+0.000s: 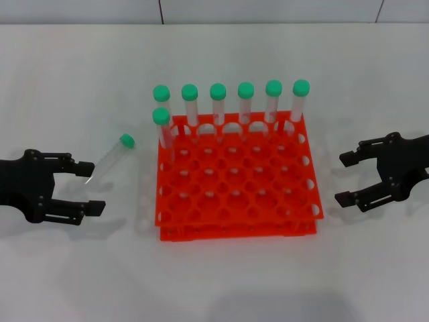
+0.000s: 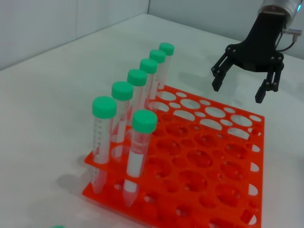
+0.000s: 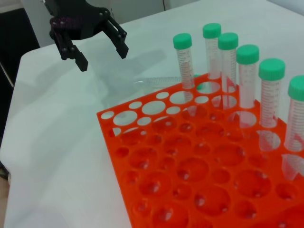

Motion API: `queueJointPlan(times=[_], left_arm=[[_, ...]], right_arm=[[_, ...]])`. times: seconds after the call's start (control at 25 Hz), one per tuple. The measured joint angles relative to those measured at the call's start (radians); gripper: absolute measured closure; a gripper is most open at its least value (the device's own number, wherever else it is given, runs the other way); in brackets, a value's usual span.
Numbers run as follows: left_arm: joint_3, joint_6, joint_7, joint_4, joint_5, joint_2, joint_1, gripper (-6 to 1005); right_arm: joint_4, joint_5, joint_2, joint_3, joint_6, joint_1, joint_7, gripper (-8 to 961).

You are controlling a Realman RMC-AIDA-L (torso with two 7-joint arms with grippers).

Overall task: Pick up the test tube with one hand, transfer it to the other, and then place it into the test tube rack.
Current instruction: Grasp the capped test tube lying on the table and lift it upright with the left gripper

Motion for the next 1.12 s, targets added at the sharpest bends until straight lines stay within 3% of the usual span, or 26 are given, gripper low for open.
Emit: queueJointPlan(times=[0.88, 1.0, 1.12], left_arm=[[0.001, 0.000, 0.003, 0.000, 0.007, -0.007, 0.005, 226], [0.000, 0.001, -0.032, 0.029, 0.007, -0.019, 0.011, 231], [0.002, 0.006, -0.120, 0.124, 0.011, -0.049, 0.035, 237]], right_arm=[[-0.006, 0.038, 0.005, 0.031, -0.008, -0.015, -0.038, 98], [-0.006, 0.038, 0.007, 0.031, -0.008, -0.015, -0.042, 98], [-0.006, 0.038, 0.011, 0.031, -0.005, -0.017, -0.050, 98]])
